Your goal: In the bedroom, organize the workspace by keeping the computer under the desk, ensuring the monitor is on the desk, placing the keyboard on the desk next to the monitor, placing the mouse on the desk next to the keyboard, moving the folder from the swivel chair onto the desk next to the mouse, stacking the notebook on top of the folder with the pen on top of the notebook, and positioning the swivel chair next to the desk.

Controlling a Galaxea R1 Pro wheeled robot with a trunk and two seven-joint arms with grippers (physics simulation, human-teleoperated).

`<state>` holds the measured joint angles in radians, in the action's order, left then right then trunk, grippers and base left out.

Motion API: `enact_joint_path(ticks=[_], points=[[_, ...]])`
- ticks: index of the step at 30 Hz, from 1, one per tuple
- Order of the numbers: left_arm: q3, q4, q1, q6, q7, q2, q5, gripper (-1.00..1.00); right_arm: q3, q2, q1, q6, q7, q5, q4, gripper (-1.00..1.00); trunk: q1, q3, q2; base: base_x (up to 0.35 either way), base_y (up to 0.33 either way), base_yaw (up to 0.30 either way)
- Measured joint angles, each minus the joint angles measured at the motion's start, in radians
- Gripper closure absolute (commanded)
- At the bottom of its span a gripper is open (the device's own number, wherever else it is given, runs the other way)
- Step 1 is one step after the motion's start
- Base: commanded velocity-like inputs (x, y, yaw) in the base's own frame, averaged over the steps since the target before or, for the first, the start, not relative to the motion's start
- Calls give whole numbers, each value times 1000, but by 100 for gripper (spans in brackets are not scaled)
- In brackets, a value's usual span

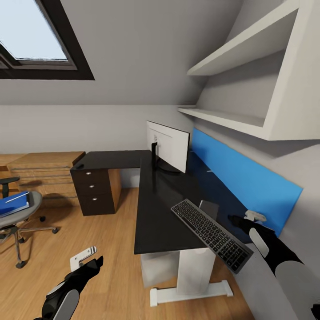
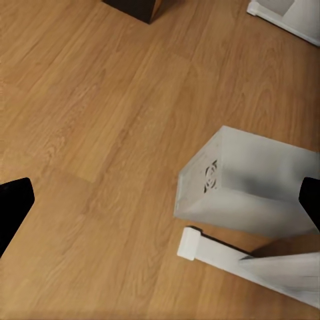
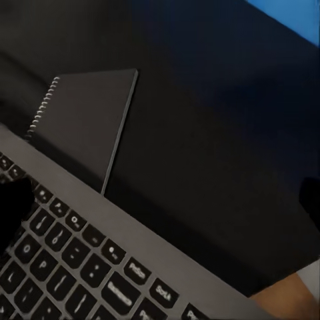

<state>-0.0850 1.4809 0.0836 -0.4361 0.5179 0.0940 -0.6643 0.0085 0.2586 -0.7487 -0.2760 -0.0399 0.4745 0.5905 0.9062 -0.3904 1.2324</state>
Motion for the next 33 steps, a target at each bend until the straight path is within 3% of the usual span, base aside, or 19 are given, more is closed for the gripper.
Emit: enact_joint_path(ticks=[4, 12, 21, 23, 27, 33], points=[[0, 0, 0, 0, 0, 0, 0, -100, 0, 0, 21, -2, 1, 1, 36, -100, -15, 13, -28, 0, 0, 0], [0, -1, 0, 1, -2, 0, 1, -100, -2, 0, 56, -5, 14, 17, 93, -100, -15, 13, -28, 0, 0, 0], [0, -1, 0, 1, -2, 0, 2, -100, -3, 4, 62, -20, 20, 113, 105, -100, -15, 13, -28, -55, 1, 0], [0, -1, 0, 1, -3, 0, 2, -100, -3, 4, 62, -23, 20, 122, 114, -100, -15, 13, -28, -253, 31, 0], [0, 0, 0, 1, -3, 0, 3, -100, -3, 5, 63, -41, 20, 181, 134, -100, -15, 13, -28, -306, 66, 0], [1, 0, 0, 1, -1, 0, 4, -100, -3, 8, 65, -52, 20, 218, 139, -100, -15, 13, -28, -316, 131, 0]])
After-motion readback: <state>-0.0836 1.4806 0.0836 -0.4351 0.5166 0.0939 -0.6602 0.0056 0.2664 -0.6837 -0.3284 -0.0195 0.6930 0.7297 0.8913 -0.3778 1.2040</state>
